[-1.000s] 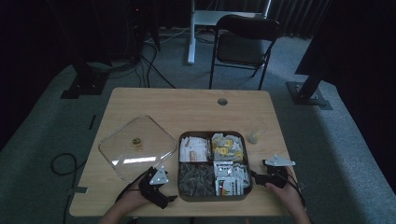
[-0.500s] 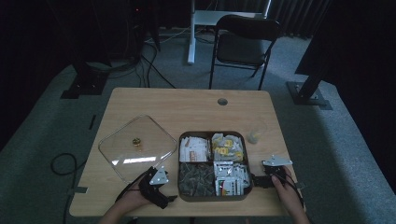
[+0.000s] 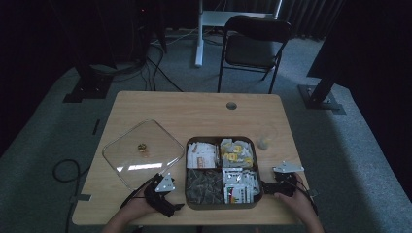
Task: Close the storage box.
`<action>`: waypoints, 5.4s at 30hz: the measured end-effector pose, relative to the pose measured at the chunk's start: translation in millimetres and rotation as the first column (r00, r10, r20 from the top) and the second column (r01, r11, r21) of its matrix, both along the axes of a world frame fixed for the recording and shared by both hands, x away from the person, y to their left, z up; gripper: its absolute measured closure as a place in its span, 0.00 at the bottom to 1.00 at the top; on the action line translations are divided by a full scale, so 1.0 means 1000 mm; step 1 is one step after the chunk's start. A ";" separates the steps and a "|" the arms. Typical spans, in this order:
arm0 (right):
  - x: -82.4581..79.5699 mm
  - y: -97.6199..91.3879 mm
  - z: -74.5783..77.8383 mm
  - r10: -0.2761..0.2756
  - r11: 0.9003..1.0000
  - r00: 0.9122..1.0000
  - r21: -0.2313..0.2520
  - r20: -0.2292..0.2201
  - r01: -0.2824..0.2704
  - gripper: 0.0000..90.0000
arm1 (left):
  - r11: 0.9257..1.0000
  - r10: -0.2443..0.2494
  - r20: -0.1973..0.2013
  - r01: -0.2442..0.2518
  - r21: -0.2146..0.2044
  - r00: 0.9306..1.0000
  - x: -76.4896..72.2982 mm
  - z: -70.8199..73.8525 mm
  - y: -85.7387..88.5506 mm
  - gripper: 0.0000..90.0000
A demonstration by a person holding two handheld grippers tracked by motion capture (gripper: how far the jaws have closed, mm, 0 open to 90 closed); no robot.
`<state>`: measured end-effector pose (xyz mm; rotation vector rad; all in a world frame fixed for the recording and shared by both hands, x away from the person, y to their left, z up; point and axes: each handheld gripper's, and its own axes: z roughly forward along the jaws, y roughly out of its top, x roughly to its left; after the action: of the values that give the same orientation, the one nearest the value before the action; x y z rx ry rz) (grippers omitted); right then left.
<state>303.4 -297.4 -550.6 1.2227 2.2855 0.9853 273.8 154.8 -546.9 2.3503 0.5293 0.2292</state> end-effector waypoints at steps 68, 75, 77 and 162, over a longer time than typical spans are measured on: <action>0.000 0.000 0.000 0.000 1.000 1.000 0.001 0.001 0.000 0.15 | 0.914 0.403 0.103 -0.396 -0.082 0.909 0.032 0.024 0.056 0.03; 0.000 0.000 0.000 0.000 1.000 1.000 0.000 0.001 0.000 0.15 | 0.891 0.453 0.115 -0.443 -0.098 0.884 0.038 0.026 0.060 0.03; 0.000 0.000 0.000 0.000 1.000 1.000 0.001 0.001 0.000 0.15 | 0.872 0.488 0.124 -0.477 -0.108 0.864 0.043 0.027 0.063 0.03; 0.000 0.000 0.000 0.000 1.000 1.000 0.001 0.001 0.000 0.15 | 0.660 0.751 0.013 -0.748 -0.065 0.661 0.111 0.022 0.093 0.66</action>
<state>303.4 -297.4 -550.7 1.2227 2.2844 0.9863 384.6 247.5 -525.0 1.9307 1.4653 0.6280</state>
